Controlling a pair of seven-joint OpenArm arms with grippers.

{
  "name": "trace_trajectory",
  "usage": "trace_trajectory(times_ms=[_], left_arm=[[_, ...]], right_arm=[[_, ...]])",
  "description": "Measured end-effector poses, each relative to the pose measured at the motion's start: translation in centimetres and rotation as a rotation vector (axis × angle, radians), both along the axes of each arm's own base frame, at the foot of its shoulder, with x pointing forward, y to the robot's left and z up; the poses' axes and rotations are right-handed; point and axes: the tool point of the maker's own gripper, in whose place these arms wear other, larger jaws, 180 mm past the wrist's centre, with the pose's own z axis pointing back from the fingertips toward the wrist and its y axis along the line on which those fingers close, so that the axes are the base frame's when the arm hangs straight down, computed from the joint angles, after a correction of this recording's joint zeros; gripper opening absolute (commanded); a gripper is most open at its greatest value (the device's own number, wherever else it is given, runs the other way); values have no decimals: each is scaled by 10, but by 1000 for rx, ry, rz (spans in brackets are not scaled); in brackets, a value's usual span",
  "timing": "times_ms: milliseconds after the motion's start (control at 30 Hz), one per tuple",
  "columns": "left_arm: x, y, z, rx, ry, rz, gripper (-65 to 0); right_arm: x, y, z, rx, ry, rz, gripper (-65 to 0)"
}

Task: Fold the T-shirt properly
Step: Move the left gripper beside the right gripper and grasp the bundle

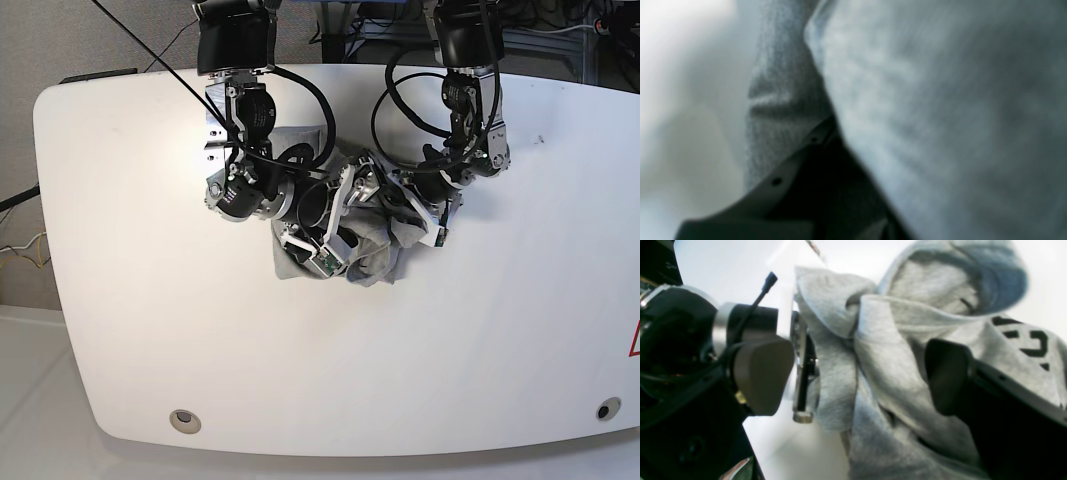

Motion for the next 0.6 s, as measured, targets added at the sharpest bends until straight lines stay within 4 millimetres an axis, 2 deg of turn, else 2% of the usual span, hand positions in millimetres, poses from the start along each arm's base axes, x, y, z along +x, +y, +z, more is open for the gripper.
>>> trace_trajectory(times_ms=[400, 600], left_arm=[[0, 23, 17, 150, -2, -10, -634], [6, 25, 30, 160, -41, -6, -634]], right_arm=[[0, 0, 0, 0, -1, 0, -49], [2, 0, 2, 7, -6, -3, -49]])
